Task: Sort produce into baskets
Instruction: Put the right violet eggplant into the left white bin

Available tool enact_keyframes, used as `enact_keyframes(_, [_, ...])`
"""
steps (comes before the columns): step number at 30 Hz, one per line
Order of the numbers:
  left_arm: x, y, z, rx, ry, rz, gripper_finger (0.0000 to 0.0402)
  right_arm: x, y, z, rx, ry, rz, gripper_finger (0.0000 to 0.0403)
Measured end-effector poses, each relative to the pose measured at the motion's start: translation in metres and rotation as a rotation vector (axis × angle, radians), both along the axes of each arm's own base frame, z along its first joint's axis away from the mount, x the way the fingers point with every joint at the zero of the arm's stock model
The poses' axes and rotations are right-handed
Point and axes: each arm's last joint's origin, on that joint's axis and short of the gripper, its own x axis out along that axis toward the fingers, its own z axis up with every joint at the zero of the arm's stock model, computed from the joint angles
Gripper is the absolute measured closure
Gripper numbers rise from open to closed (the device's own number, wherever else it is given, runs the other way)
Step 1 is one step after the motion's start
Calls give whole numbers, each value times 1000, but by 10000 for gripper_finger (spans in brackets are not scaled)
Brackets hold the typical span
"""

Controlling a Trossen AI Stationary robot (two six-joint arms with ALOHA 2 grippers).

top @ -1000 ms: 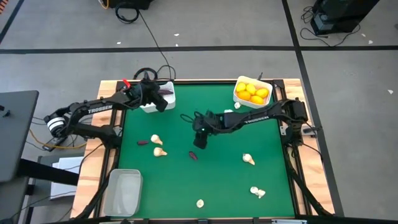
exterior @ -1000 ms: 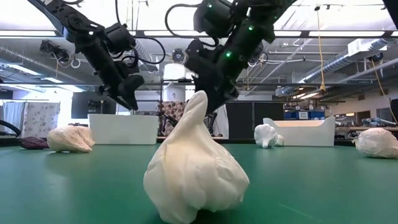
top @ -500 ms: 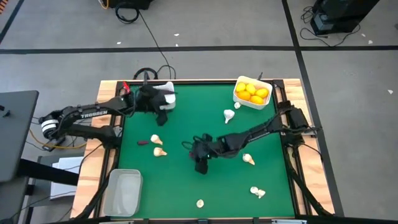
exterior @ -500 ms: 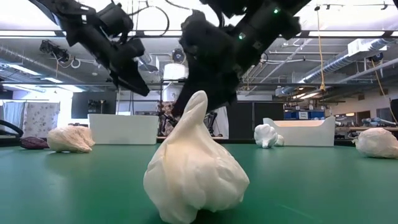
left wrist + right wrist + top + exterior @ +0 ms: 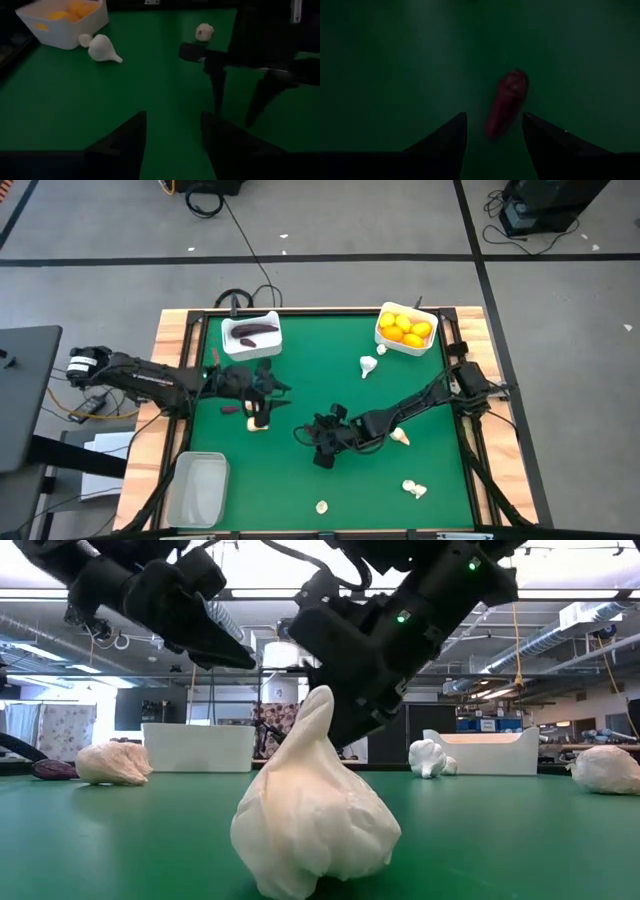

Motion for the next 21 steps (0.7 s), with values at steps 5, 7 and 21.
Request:
enact_keyframes(5, [-5, -15, -18, 12, -39, -22, 208, 5, 3, -23, -25, 9, -2, 202])
enact_keyframes(7, [-5, -18, -24, 2, -34, -32, 208, 6, 4, -29, -39, 1, -8, 202])
enact_keyframes(21, [4, -28, -66, 21, 86, -97, 208, 11, 5, -31, -237, -39, 54, 386])
